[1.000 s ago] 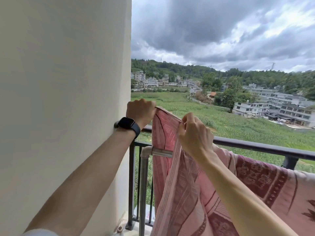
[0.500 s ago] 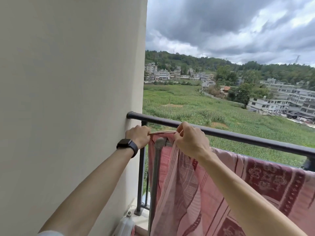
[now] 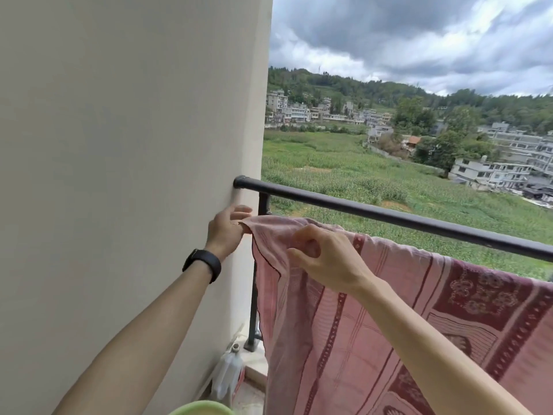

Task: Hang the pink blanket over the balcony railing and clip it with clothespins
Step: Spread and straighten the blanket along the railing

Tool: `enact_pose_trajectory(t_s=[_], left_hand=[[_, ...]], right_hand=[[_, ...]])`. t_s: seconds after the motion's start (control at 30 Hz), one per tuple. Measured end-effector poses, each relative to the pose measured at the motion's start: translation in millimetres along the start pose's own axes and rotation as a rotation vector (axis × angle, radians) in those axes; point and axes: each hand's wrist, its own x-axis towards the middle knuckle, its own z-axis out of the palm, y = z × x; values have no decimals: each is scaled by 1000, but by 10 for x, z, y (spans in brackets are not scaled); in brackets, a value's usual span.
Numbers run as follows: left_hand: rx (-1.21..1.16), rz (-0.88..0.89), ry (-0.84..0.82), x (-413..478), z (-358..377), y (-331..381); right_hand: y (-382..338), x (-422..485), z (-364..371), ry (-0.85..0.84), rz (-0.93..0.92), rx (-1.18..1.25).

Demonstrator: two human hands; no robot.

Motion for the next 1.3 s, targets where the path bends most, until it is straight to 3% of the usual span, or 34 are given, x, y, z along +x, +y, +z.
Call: enact_pose_trajectory(t_s=[0.1, 0.17, 0.3, 0.4, 0.5, 0.6, 0.67, 0.77, 0.83, 0.93, 1.17, 1.3], left_hand=[[340, -17, -223, -192, 139, 25], [384, -65, -199, -289, 217, -25], [-268, -216, 15, -349, 395, 199], [-494, -223, 60, -461, 530, 458], [-339, -86, -60, -495, 751, 512], [27, 24, 21, -533, 1022, 556], [-43, -20, 61, -515, 1124, 625], [-259, -105, -87, -522, 1264, 796], [-276, -88, -161, -589, 1392, 955], [-266, -44, -84, -653, 1488, 1087], [-519, -114, 95, -931, 1454, 1049], [-525, -103, 134, -1153, 1487, 1120]], right_hand=[[230, -103, -36, 154, -59, -149], [364, -140, -27, 289, -66, -382], [738, -177, -270, 245, 9, -635], [978, -270, -504, 211, 35, -695], [1162, -394, -722, 204, 94, -688], [1360, -595, -896, 178, 128, -691], [1477, -740, -1008, 178, 145, -697], [1737, -1017, -1303, 218, 194, -719], [1939, -1243, -1544, 234, 197, -740], [2105, -1401, -1687, 269, 147, -760], [2147, -1690, -1733, 405, 198, -723], [2226, -1939, -1631, 507, 82, -645]])
